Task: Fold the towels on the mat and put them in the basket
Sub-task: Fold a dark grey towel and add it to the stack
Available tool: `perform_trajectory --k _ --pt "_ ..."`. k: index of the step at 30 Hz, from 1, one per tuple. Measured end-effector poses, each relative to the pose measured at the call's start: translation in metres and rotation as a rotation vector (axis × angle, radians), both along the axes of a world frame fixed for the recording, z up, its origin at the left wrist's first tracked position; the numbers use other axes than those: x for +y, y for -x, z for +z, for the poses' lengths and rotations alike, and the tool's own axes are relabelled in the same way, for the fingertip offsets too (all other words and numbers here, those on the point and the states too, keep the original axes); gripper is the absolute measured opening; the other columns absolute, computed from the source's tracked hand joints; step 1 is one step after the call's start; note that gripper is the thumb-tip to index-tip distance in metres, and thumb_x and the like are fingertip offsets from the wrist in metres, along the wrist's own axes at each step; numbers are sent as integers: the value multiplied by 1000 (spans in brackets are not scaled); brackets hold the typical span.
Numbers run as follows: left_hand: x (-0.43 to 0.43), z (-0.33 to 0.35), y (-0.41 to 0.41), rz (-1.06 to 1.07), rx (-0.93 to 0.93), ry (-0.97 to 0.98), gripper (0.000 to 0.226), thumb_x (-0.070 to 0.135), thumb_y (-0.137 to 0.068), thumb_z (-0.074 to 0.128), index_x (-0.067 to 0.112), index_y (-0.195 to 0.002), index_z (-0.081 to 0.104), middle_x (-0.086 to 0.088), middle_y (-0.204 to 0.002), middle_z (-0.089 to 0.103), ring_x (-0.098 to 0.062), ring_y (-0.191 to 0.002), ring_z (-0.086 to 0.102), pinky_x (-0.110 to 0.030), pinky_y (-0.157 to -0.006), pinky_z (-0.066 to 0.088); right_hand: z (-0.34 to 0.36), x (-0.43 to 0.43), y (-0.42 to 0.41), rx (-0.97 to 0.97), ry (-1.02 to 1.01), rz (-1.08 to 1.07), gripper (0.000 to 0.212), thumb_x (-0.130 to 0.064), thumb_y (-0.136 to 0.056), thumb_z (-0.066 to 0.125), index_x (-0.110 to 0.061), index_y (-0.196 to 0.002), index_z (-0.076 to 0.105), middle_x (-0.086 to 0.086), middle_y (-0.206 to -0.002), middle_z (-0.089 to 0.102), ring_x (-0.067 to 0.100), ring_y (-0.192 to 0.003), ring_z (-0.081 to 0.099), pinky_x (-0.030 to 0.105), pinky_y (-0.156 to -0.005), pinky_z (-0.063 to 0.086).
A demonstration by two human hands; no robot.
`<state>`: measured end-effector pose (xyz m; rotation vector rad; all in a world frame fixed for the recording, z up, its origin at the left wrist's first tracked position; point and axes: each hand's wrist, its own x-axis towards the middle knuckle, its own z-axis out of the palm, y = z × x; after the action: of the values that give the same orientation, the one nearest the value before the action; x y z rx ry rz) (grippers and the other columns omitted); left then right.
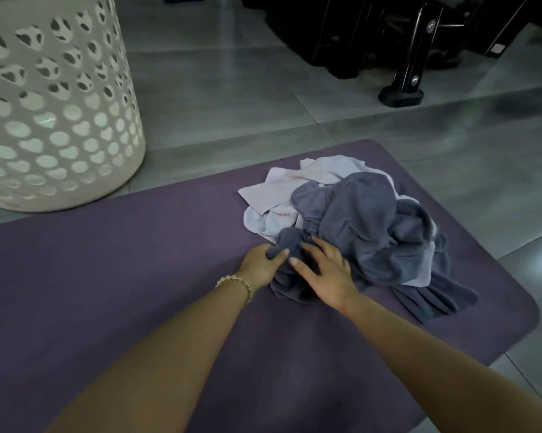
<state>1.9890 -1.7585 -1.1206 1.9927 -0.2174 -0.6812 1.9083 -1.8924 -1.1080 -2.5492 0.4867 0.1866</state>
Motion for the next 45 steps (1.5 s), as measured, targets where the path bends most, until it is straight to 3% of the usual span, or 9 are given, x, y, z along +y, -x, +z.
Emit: perform_trajectory --k 7,15,19,24,27,29,32,38,45 --pt "51 69 -13 341 -81 400 26 25 -96 52 14 -74 47 1 -68 55 6 -50 52 -10 -52 43 38 44 -30 -246 -166 -13 48 -53 -94 41 -31 -137 44 -11 -139 44 13 -132 31 27 -107 16" --pt "237 151 -44 307 -260 80 26 34 -96 50 14 -89 66 7 -77 67 -5 -78 62 -9 -64 45 89 131 -46 205 -361 225 67 -74 -85 31 -27 -116 66 -5 -132 55 21 -138 27 36 -116 13" --pt "357 157 -33 480 -240 -60 35 35 -95 52 7 -111 64 -10 -109 64 -25 -103 59 -33 -93 45 81 198 -42 360 -492 378 83 -90 -60 40 -22 -95 71 -13 -91 68 6 -92 60 30 -97 43" --pt "453 118 21 508 -137 -209 32 36 -93 56 6 -95 68 -7 -93 67 -20 -87 59 -29 -80 44 53 283 -29 602 -524 592 67 -71 -81 41 -20 -117 65 -10 -108 63 11 -103 59 22 -92 45" --pt "486 68 54 453 18 -372 32 30 -92 59 2 -76 64 -7 -73 61 -18 -71 54 -27 -69 45 33 310 -32 506 -493 582 48 -63 -87 48 -24 -110 66 -11 -105 63 10 -102 59 22 -90 45" --pt "492 38 68 433 70 -462 30 30 -90 63 8 -69 59 -6 -70 58 -21 -71 56 -30 -75 48 18 317 -42 271 -513 426 41 -62 -77 63 -25 -95 66 -9 -100 65 9 -97 60 30 -98 46" --pt "484 14 70 442 -41 -562 41 43 -85 65 10 -110 61 -9 -113 62 -28 -111 55 -36 -99 42 -5 312 -59 17 -357 216 44 -51 -74 73 -21 -104 60 0 -116 58 14 -104 54 37 -102 42" --pt "419 10 47 306 -200 -397 49 40 -95 49 10 -134 47 -9 -137 48 -26 -129 42 -34 -111 28 -25 296 -73 145 -593 19 68 -50 -82 66 -15 -137 48 -3 -131 55 17 -123 51 36 -108 39" --pt "345 15 16 243 -142 -130 56 42 -98 42 15 -145 33 -1 -149 35 -17 -139 30 -30 -115 22 -9 299 -92 21 -728 23 26 -30 -87 67 -5 -89 73 -3 -83 69 7 -79 63 13 -70 50"
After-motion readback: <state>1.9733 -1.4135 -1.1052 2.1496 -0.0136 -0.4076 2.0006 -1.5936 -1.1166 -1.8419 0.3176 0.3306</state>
